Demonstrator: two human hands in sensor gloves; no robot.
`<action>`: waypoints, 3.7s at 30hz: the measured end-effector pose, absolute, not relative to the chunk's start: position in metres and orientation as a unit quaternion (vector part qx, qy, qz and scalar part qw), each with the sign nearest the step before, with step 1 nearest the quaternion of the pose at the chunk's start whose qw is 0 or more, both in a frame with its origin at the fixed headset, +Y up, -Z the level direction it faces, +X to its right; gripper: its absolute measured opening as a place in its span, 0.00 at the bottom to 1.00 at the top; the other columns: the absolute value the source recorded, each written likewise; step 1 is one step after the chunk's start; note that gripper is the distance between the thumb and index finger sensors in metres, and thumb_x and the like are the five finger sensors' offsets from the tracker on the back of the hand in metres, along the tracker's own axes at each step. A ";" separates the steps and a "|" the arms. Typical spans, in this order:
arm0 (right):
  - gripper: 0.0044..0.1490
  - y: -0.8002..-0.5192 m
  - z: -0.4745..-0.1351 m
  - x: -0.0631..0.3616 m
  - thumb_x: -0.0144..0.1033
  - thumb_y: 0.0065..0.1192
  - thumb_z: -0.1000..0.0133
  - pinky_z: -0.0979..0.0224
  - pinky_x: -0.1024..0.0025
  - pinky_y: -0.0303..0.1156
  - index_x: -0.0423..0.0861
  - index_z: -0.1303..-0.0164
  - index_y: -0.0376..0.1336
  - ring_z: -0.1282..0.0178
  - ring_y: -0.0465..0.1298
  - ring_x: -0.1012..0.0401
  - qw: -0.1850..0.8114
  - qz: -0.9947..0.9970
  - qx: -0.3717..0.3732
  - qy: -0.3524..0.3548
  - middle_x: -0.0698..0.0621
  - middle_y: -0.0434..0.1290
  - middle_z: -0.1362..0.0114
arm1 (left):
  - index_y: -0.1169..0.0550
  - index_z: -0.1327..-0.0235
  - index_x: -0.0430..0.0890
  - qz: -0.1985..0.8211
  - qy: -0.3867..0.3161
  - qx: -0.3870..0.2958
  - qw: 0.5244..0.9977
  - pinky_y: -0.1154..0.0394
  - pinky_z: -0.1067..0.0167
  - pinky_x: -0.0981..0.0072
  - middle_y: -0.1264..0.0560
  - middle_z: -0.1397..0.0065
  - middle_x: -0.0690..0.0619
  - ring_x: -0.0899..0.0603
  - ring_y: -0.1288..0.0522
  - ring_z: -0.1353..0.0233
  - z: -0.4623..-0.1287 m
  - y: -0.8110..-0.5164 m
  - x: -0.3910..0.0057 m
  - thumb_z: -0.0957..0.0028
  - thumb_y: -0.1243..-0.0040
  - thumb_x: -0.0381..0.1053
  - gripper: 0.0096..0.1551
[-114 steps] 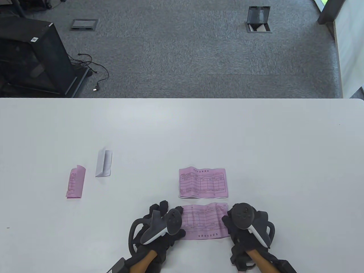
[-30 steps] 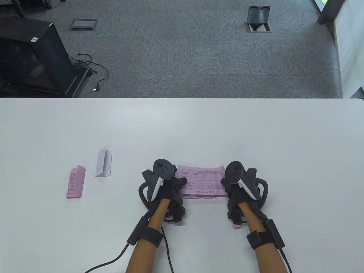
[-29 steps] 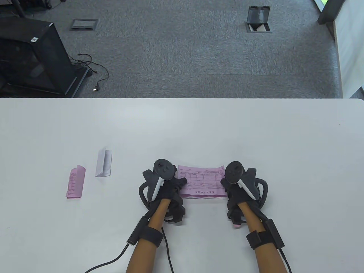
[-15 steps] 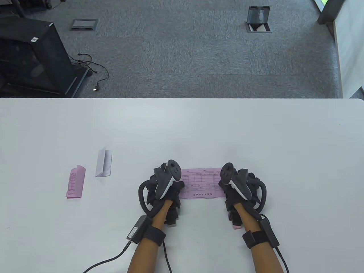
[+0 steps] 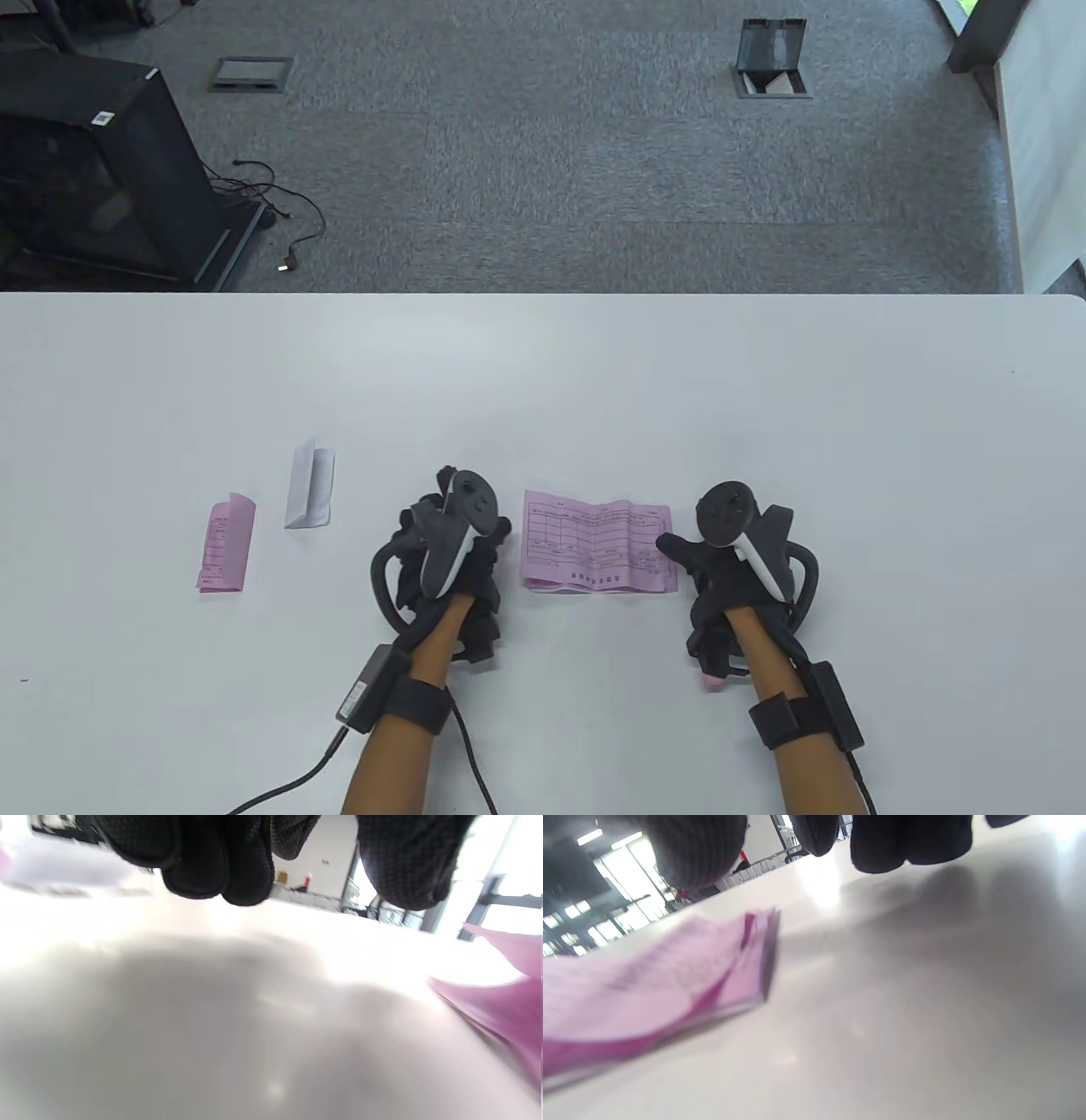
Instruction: Unfold folded invoices and stack
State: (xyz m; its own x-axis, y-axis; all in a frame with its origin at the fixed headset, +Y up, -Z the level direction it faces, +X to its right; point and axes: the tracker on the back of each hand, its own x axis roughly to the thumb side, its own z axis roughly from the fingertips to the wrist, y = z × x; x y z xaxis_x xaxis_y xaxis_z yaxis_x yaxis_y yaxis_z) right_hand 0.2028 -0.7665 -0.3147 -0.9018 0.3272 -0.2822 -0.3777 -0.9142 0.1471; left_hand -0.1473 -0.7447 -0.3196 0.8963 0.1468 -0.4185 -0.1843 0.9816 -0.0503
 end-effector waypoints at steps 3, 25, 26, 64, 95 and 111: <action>0.51 -0.756 -0.304 0.218 0.64 0.57 0.53 0.27 0.32 0.54 0.50 0.23 0.49 0.28 0.63 0.39 0.197 0.971 -0.113 0.079 0.39 0.61 0.25 | 0.46 0.17 0.52 0.077 0.256 -0.040 0.963 0.37 0.28 0.41 0.37 0.19 0.40 0.33 0.37 0.24 -0.323 -0.737 -0.187 0.53 0.35 0.66 0.55; 0.48 -0.755 -0.260 0.252 0.63 0.55 0.50 0.27 0.32 0.54 0.50 0.23 0.51 0.28 0.63 0.38 0.246 0.965 -0.062 0.072 0.39 0.62 0.25 | 0.28 0.29 0.50 0.034 0.334 -0.031 0.941 0.22 0.43 0.53 0.16 0.38 0.46 0.41 0.19 0.41 -0.364 -0.760 -0.288 0.46 0.33 0.46 0.30; 0.48 -0.756 -0.260 0.252 0.62 0.55 0.50 0.27 0.32 0.54 0.49 0.23 0.51 0.28 0.63 0.38 0.246 0.965 -0.062 0.071 0.39 0.62 0.25 | 0.27 0.30 0.51 0.033 0.334 -0.025 0.942 0.22 0.44 0.54 0.16 0.39 0.47 0.42 0.19 0.42 -0.363 -0.759 -0.288 0.46 0.33 0.45 0.29; 0.42 -0.760 -0.235 0.147 0.48 0.58 0.45 0.29 0.35 0.58 0.40 0.25 0.55 0.30 0.67 0.38 0.591 0.779 0.074 0.197 0.38 0.68 0.28 | 0.29 0.28 0.47 0.581 -0.069 -0.033 0.811 0.21 0.49 0.56 0.15 0.41 0.48 0.44 0.18 0.45 -0.214 -0.756 -0.112 0.46 0.34 0.46 0.31; 0.28 -0.747 -0.215 0.135 0.53 0.61 0.49 0.33 0.44 0.67 0.47 0.47 0.70 0.46 0.78 0.49 0.539 0.827 0.131 0.091 0.48 0.80 0.49 | 0.47 0.18 0.41 0.613 -0.158 -0.168 0.756 0.30 0.36 0.44 0.36 0.21 0.36 0.29 0.33 0.28 -0.194 -0.769 -0.081 0.54 0.28 0.63 0.61; 0.23 -0.735 -0.226 0.184 0.45 0.61 0.47 0.33 0.44 0.67 0.46 0.47 0.70 0.45 0.78 0.49 0.499 0.864 0.061 0.035 0.48 0.80 0.48 | 0.26 0.31 0.47 0.600 -0.023 -0.066 0.797 0.22 0.48 0.55 0.18 0.39 0.45 0.40 0.20 0.42 -0.204 -0.768 -0.123 0.45 0.35 0.43 0.27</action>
